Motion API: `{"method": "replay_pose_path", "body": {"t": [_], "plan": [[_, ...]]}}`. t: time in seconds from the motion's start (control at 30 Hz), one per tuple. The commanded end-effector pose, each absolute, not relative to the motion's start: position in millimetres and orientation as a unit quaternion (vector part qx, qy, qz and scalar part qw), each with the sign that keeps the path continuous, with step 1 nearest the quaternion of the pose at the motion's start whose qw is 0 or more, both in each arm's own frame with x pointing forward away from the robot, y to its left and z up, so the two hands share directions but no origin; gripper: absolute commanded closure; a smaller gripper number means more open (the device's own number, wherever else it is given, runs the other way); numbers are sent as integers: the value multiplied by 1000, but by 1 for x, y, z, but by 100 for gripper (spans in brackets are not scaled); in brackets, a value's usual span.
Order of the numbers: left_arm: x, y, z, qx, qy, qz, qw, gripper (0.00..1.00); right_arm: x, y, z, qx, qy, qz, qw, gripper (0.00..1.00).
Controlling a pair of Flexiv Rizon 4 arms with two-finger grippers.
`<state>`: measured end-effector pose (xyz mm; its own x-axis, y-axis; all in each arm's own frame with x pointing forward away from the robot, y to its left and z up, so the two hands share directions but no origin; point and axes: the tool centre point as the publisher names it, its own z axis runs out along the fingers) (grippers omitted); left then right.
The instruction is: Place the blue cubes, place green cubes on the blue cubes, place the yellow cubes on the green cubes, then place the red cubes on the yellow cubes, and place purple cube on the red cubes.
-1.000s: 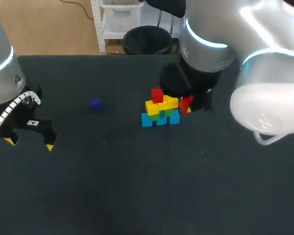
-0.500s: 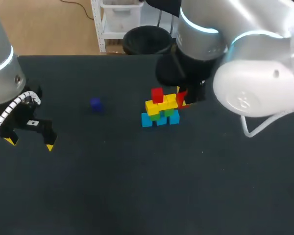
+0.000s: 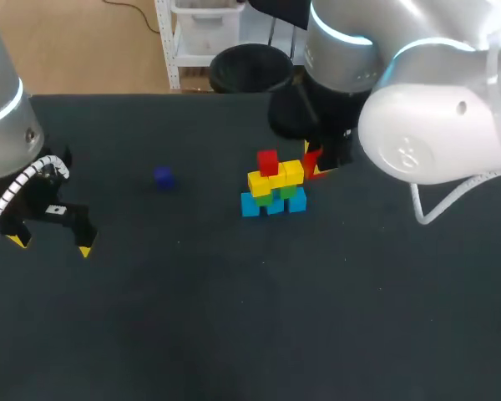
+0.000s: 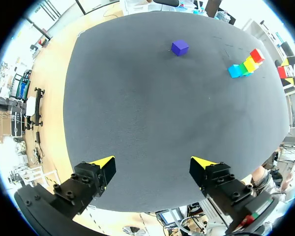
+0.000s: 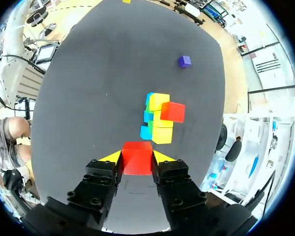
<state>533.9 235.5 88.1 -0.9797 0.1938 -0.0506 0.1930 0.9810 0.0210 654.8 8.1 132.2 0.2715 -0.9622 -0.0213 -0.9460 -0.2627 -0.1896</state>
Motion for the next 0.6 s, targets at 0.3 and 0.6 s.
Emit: {"method": "replay_pose_path", "body": {"t": [0.3,0.6], "plan": [[535,236,88,98,995,8,25,0,661,11,133,-798,596,-37,85,100],[535,236,88,98,995,8,25,0,665,6,137,-793,604,-38,74,100]]}}
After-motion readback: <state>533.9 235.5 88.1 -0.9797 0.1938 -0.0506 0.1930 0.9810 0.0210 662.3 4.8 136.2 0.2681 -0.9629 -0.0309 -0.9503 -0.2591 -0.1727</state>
